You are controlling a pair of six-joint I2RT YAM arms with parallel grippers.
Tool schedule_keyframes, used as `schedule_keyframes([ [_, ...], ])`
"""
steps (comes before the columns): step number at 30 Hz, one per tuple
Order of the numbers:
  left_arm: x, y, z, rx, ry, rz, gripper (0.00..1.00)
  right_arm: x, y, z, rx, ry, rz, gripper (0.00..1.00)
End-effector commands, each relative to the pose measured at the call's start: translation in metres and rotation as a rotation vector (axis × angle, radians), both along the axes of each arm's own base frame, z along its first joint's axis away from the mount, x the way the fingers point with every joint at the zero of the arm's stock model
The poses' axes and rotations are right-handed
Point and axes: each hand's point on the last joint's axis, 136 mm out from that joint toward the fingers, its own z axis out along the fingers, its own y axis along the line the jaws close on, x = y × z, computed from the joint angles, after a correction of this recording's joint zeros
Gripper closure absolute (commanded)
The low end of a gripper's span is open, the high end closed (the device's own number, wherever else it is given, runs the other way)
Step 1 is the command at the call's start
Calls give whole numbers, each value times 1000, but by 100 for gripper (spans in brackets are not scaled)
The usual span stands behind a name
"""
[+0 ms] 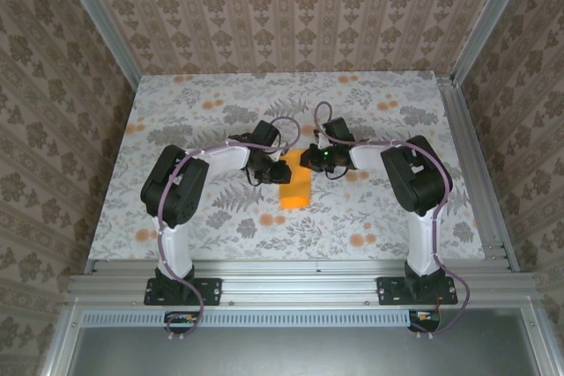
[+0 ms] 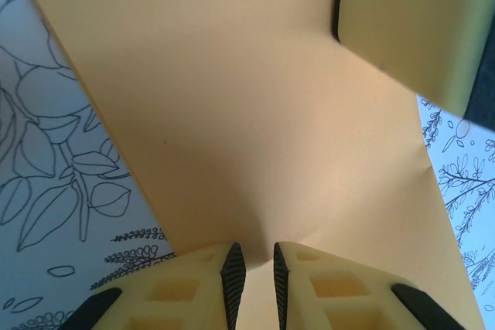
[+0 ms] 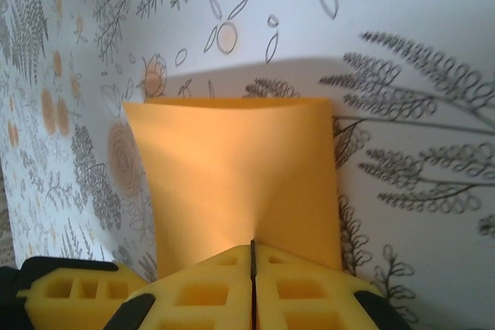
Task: Fold a paper plane with a square sheet of paper (pick it up from the middle)
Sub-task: Fold the square sheet of paper in half at the center of the table.
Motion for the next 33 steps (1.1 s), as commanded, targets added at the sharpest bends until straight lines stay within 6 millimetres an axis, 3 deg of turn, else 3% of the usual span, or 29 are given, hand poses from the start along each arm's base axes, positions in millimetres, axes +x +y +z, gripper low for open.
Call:
schedule_keyframes([
  [1,-29,36,-35,184,98,-15,76,9,-30,-28,-121,20,-73,90],
  [7,-32,40,-37,194,101,-19,76,20,-58,-33,-161,7,-153,90],
  [13,-32,39,-36,189,102,-20,76,31,-65,-22,-123,-20,-163,89],
  [17,-31,38,-35,186,102,-20,76,27,-53,5,-71,-60,-124,89],
  [22,-30,36,-36,181,105,-24,76,6,-35,37,-9,-85,-67,89],
  [27,-30,35,-37,178,108,-28,76,-8,-3,35,51,-67,-13,88],
  [33,-30,35,-33,176,105,-31,76,6,11,19,55,-56,-10,89],
])
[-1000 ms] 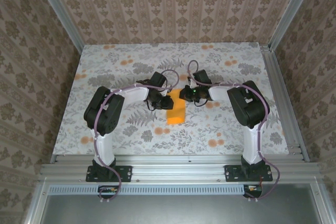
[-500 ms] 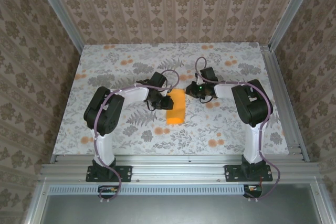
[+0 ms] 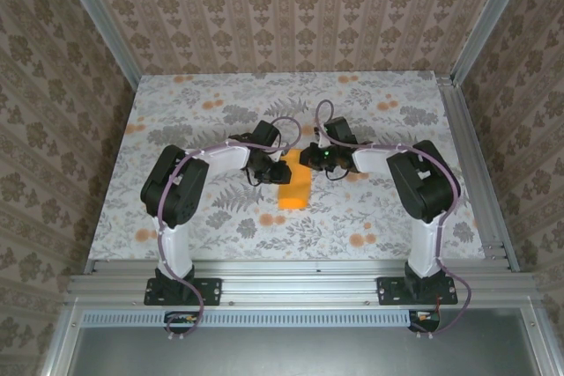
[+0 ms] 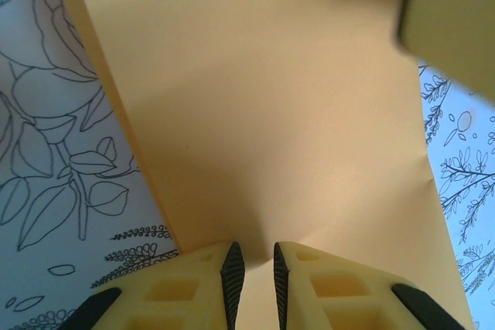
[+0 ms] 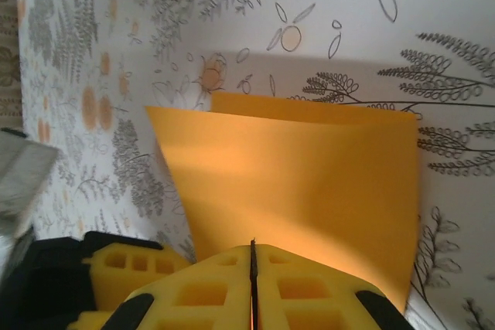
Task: Fold a paper plane with a square sheet of paper (pick it up from the middle)
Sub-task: Fold the square sheet of paper in half at the center of the table.
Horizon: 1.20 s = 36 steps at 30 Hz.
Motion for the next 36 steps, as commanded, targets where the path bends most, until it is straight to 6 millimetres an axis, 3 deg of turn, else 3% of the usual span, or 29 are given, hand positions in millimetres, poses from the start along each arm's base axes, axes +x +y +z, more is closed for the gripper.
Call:
schedule_keyframes([
  [1,-30,35,-34,173,113,-11,76,16,4,-3,19,-8,-9,89],
  [11,-34,42,-38,197,119,-12,76,43,-26,-37,-128,5,-75,89],
  [19,-37,45,-40,201,127,-11,76,50,-53,-55,-163,27,-124,90],
  [25,-39,45,-41,201,132,-13,76,62,-72,-45,-159,12,-176,90],
  [29,-37,44,-41,191,133,-10,76,64,-71,-29,-164,-24,-161,89],
  [33,-36,41,-40,180,136,-7,76,55,-69,-4,-142,-62,-150,89],
  [36,-35,39,-40,176,136,-6,76,38,-61,11,-73,-60,-136,89],
])
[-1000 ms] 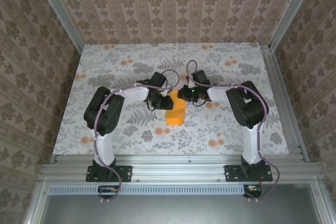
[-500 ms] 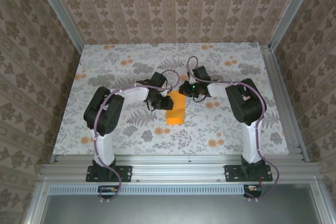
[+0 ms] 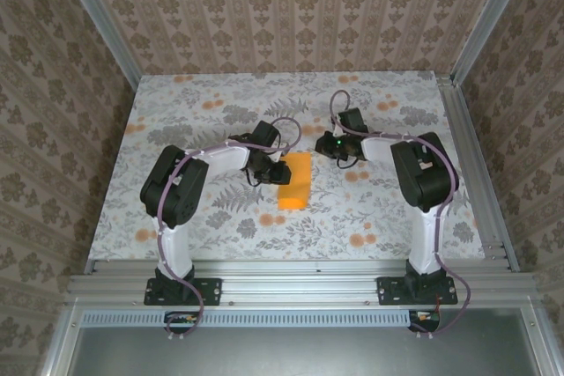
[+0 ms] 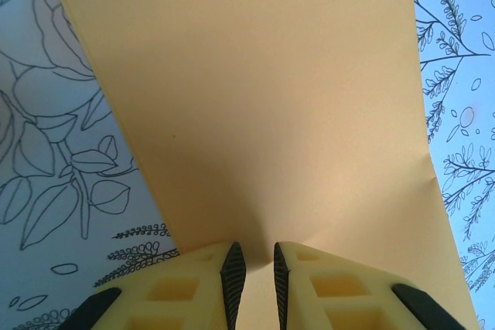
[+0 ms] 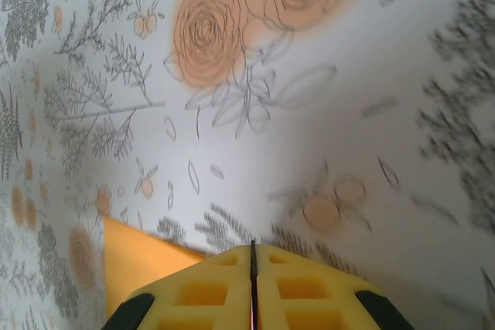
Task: Fold a paper plane with a square sheet of paper (pick it up from the middle)
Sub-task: Fold the square sheet of paper in half at the center of the table.
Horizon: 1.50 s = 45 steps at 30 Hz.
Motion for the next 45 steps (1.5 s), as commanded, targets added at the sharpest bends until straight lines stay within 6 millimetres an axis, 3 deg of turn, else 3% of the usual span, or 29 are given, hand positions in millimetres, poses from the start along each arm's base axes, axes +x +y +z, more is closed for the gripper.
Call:
schedule_keyframes([
  [1,-34,38,-39,173,143,6,76,-19,8,23,57,-16,20,88],
  [7,-35,36,-43,169,152,2,76,-65,45,19,146,47,92,87],
  [14,-33,36,-43,165,152,6,76,-88,59,-4,155,123,147,87],
  [28,-35,40,-49,184,164,17,76,-126,43,-34,78,204,205,87],
  [37,-36,42,-53,196,173,11,76,-152,28,-40,73,242,206,87],
  [41,-37,43,-54,200,176,4,76,-157,29,-30,102,231,201,87],
  [45,-37,43,-54,198,177,2,76,-144,40,-9,144,183,197,87],
])
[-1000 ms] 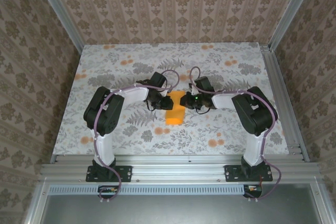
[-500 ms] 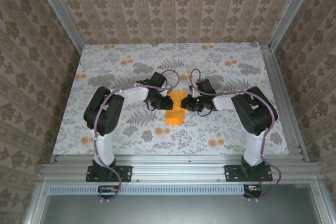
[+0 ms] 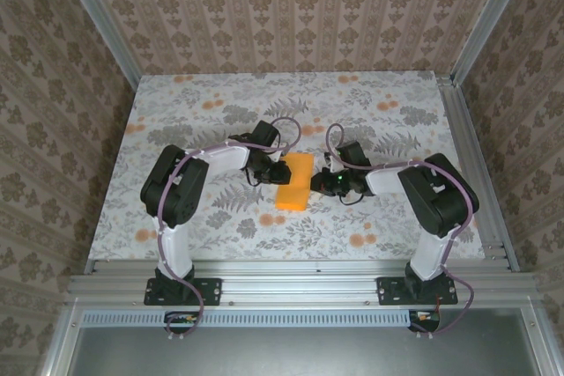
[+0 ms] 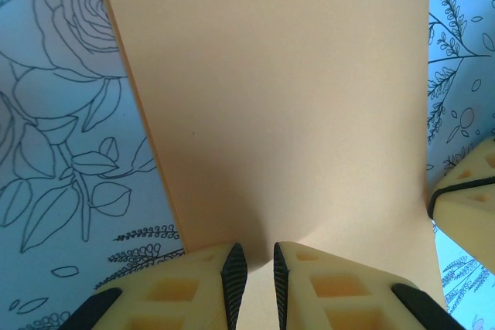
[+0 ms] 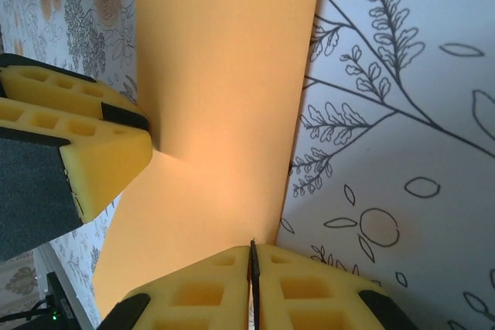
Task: Fold a paper plane with a square sheet of paper (pick it up from the middle)
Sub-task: Fold the square sheet of paper in half at the center of the table.
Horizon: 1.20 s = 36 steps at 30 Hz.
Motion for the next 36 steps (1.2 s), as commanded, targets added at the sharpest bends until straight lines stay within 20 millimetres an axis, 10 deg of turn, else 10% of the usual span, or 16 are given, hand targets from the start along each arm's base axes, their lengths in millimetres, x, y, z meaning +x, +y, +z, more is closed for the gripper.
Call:
schedule_keyframes([
  [1,-37,42,-52,198,168,0,76,-7,5,6,24,51,-4,87],
  [13,-38,41,-52,190,168,0,76,30,36,9,92,31,2,87],
  [36,-39,51,-58,216,192,0,76,-74,1,-37,-73,210,193,86],
])
